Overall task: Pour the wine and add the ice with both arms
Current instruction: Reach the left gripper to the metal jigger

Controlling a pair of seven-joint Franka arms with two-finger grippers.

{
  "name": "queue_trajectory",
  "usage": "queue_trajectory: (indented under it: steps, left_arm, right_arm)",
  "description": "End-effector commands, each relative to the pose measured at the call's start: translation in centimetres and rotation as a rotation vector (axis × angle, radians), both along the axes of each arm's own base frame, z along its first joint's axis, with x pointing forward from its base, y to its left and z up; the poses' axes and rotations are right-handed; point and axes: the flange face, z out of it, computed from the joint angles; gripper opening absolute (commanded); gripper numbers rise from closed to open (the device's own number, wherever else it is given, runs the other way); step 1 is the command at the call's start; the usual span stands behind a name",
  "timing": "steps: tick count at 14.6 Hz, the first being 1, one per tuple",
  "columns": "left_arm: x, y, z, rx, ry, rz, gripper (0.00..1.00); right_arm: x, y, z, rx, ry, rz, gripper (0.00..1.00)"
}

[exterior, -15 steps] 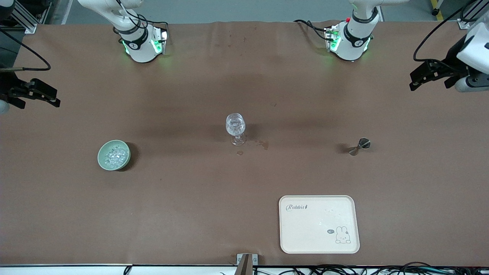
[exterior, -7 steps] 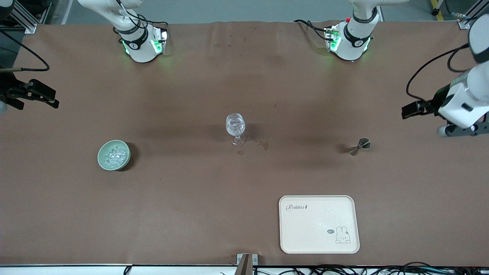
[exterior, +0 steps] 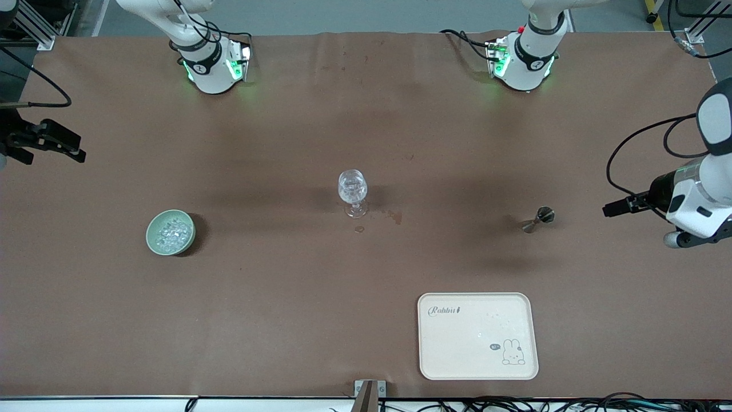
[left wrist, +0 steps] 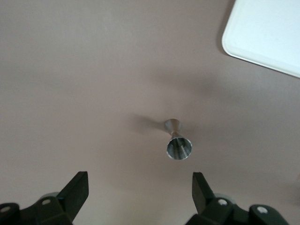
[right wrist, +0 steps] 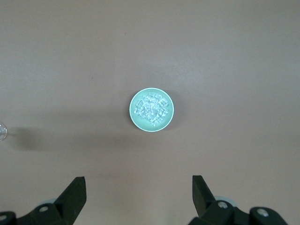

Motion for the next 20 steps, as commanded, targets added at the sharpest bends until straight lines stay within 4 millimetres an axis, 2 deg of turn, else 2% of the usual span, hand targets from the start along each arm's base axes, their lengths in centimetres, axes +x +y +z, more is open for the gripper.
queue_trajectory:
  steps: [1,5,9,12,16,20]
  left_arm:
    - [0.8,1.5,-3.2,-0.081,0.034,0.138,0.97]
    - [1.3,3.1,-9.0,-0.214,0.142,0.324,0.95]
    - [1.2,6.2,-14.1,-0.384,0.229,0.490,0.93]
    - [0.8,7.0,-17.9,-0.482,0.325,0.623,0.88]
    - [0.2,6.6,-21.2,-0.530,0.424,0.722,0.81]
    - [-0.7,8.1,-24.2,-0.572,0.505,0.816,0.80]
  right_arm:
    - [-0.1,-0.3,-0.1,-0.005,-0.008,0.002,1.00]
    - [-0.1,-0.2,0.2,-0.007,-0.011,-0.006,0.98]
    - [0.1,-0.4,0.3,-0.006,-0.025,-0.009,0.98]
    - [0.1,-0.1,0.2,-0.006,-0.022,-0.006,0.98]
    - [0.2,-0.2,0.0,-0.006,-0.019,-0.006,0.99]
    - [0.1,-0.7,0.0,-0.006,-0.017,-0.014,0.99]
